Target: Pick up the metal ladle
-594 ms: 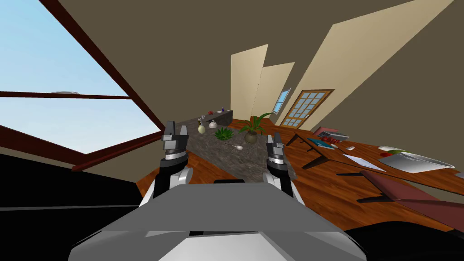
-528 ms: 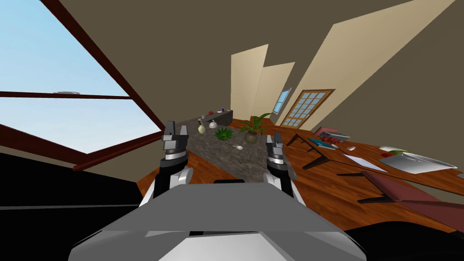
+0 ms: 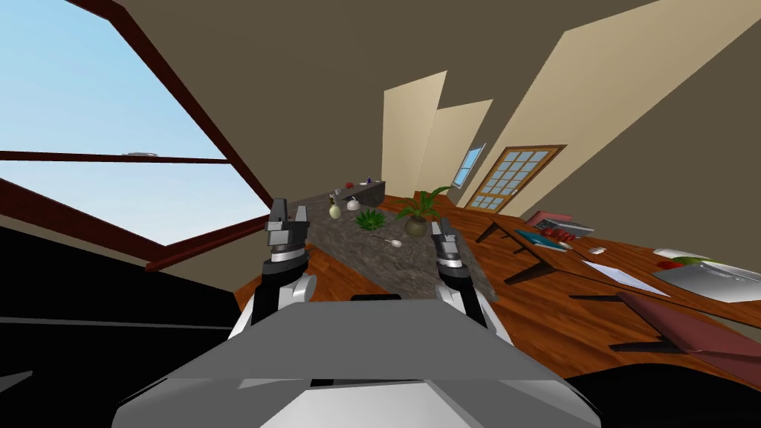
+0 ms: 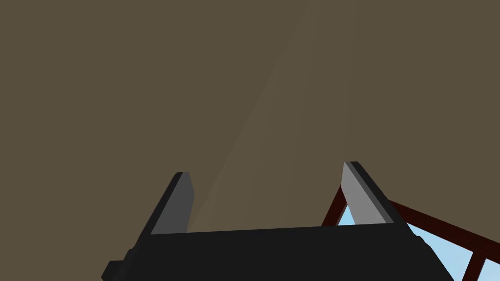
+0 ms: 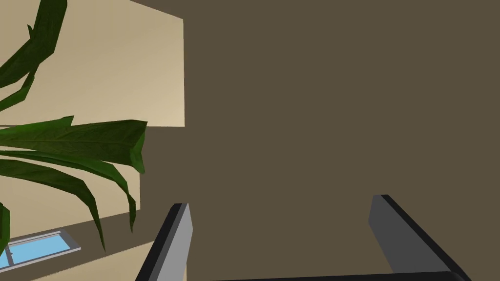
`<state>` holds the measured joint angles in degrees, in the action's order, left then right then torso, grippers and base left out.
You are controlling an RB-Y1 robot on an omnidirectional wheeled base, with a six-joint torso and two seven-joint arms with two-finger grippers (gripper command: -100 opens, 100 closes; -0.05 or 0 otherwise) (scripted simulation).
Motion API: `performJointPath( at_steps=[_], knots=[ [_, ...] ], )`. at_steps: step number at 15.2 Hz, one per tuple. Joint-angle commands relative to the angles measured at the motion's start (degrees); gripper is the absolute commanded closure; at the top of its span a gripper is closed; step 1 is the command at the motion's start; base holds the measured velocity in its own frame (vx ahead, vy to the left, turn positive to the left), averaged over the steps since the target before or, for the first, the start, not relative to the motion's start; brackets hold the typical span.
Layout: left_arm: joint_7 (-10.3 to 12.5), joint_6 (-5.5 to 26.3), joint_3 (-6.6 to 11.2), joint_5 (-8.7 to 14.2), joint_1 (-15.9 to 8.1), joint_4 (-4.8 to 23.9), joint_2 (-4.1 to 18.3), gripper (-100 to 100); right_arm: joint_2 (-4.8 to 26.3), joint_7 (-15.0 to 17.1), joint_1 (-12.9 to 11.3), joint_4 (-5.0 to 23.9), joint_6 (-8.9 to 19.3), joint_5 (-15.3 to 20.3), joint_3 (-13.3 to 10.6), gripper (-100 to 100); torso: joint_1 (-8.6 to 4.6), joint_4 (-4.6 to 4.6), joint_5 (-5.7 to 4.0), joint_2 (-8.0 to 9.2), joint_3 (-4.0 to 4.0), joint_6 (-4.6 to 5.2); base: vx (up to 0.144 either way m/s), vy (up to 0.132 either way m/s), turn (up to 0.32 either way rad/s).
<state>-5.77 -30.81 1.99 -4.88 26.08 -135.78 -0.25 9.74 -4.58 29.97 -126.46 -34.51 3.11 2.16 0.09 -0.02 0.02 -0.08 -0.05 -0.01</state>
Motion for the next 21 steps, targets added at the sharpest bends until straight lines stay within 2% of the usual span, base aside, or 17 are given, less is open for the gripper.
performJointPath(
  at_steps=[1, 2, 8, 9, 10, 15, 16, 18, 19, 21],
  knots=[
    [0.00, 0.00, 0.00, 0.00, 0.00, 0.00, 0.00, 0, 2.86, 0.31, -0.21, 0.62, 0.12, 0.71, -0.49, -100, 0.00, 0.00, 0.00, 0.00, 0.00, 0.00, 0.020, 0.034, 0.080],
    [0.00, 0.00, 0.00, 0.00, 0.00, 0.00, 0.00, 0, 3.19, 0.31, -0.21, 0.62, 0.12, 0.71, -0.49, -100, 0.02, 0.00, 0.00, -0.01, 0.00, -0.01, 0.019, 0.030, 0.084],
    [0.00, 0.00, 0.00, 0.00, 0.00, 0.00, 0.00, 0, 10.96, 1.06, -1.03, 2.74, 0.33, 2.70, -1.93, -100, 0.06, -0.01, 0.01, -0.04, -0.03, -0.02, 0.025, 0.035, 0.112],
    [0.00, 0.00, 0.00, 0.00, 0.00, 0.00, 0.00, 0, 10.97, 1.06, -1.03, 2.74, 0.33, 2.70, -1.93, -100, 0.06, -0.01, 0.02, -0.04, -0.03, -0.01, 0.021, 0.025, 0.030],
    [0.00, 0.00, 0.00, 0.00, 0.00, 0.00, 0.00, 0, 13.13, 1.36, -1.33, 3.56, 0.42, 3.45, -2.49, -100, 0.03, -0.01, 0.01, -0.03, -0.02, 0.01, 0.023, 0.029, 0.086],
    [0.00, 0.00, 0.00, 0.00, 0.00, 0.00, 0.00, 0, 19.37, 2.04, -1.98, 5.36, 0.62, 5.09, -3.74, -100, 0.04, 0.00, 0.01, 0.02, 0.01, -0.02, 0.013, 0.032, 0.118],
    [0.00, 0.00, 0.00, 0.00, 0.00, 0.00, 0.00, 0, 19.71, 2.04, -1.98, 5.36, 0.62, 5.09, -3.74, -100, 0.07, 0.00, 0.02, 0.00, 0.00, -0.02, 0.019, 0.037, 0.053],
    [0.00, 0.00, 0.00, 0.00, 0.00, 0.00, 0.00, 0, 22.79, 2.41, -2.31, 6.33, 0.73, 5.96, -4.43, -100, 0.07, 0.00, 0.02, 0.00, 0.00, -0.01, 0.018, 0.037, 0.086],
    [0.00, 0.00, 0.00, 0.00, 0.00, 0.00, 0.00, 0, 22.79, 2.41, -2.31, 6.33, 0.73, 5.96, -4.43, -100, 0.06, 0.00, 0.02, 0.00, 0.00, -0.01, 0.012, 0.024, 0.060],
    [0.00, 0.00, 0.00, 0.00, 0.00, 0.00, 0.00, 0, 25.94, 2.81, -2.65, 7.33, 0.84, 6.85, -5.17, -100, 0.03, 0.00, 0.01, 0.02, 0.01, -0.01, 0.012, 0.028, 0.102]
  ],
)
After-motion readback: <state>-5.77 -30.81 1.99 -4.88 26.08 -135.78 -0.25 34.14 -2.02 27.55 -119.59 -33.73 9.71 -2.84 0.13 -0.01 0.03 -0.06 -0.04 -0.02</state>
